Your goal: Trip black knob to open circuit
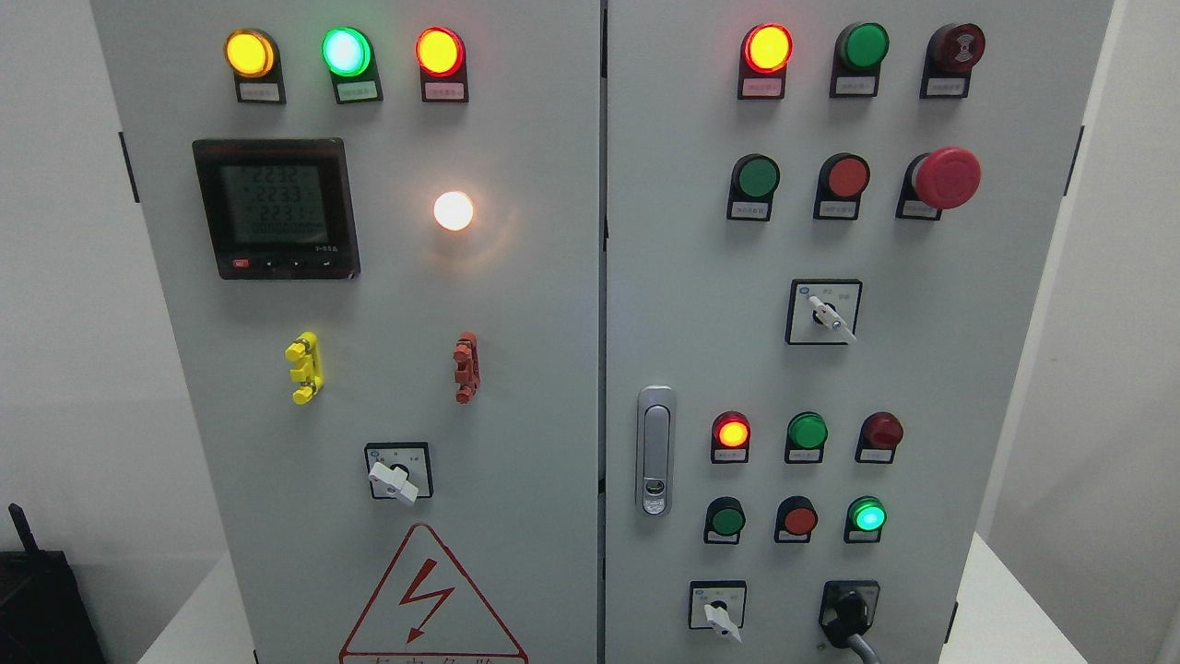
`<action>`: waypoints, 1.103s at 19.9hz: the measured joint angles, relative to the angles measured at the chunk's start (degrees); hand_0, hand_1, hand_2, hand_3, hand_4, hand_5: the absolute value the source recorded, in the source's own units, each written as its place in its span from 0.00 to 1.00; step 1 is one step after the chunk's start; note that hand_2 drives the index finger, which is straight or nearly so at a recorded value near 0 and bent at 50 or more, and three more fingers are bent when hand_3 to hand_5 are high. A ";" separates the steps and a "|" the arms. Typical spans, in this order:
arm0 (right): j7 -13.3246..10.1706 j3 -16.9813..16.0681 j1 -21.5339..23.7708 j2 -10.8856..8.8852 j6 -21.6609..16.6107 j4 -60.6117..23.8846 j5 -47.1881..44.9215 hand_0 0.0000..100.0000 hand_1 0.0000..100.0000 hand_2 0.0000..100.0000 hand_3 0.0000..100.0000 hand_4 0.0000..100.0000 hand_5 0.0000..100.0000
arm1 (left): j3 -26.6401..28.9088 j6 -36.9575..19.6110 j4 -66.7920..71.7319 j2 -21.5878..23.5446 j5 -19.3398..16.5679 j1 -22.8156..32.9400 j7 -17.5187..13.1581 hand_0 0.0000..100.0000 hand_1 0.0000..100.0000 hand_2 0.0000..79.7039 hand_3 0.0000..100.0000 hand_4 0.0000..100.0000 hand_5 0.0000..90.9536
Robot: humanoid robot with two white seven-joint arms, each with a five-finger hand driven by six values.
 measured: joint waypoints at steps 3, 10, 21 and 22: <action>0.09 -0.03 -0.11 0.00 -0.02 0.31 0.00 0.00 0.00 0.05 1.00 0.98 0.96 | 0.00 0.00 0.00 0.00 0.00 0.00 0.00 0.12 0.39 0.00 0.00 0.00 0.00; 0.02 -0.09 -0.26 0.00 -0.03 0.98 0.00 0.00 0.00 0.05 1.00 0.98 0.96 | 0.00 0.00 0.00 0.00 0.00 0.00 0.00 0.12 0.39 0.00 0.00 0.00 0.00; -0.27 -0.71 -0.32 0.00 0.28 1.42 -0.07 0.00 0.00 0.05 1.00 0.98 0.96 | 0.00 0.00 0.00 0.00 0.00 0.00 0.00 0.12 0.39 0.00 0.00 0.00 0.00; -0.28 -0.92 -0.33 0.00 0.29 1.44 -0.07 0.00 0.00 0.05 1.00 0.98 0.96 | 0.00 0.00 0.00 0.00 0.00 0.00 0.00 0.12 0.39 0.00 0.00 0.00 0.00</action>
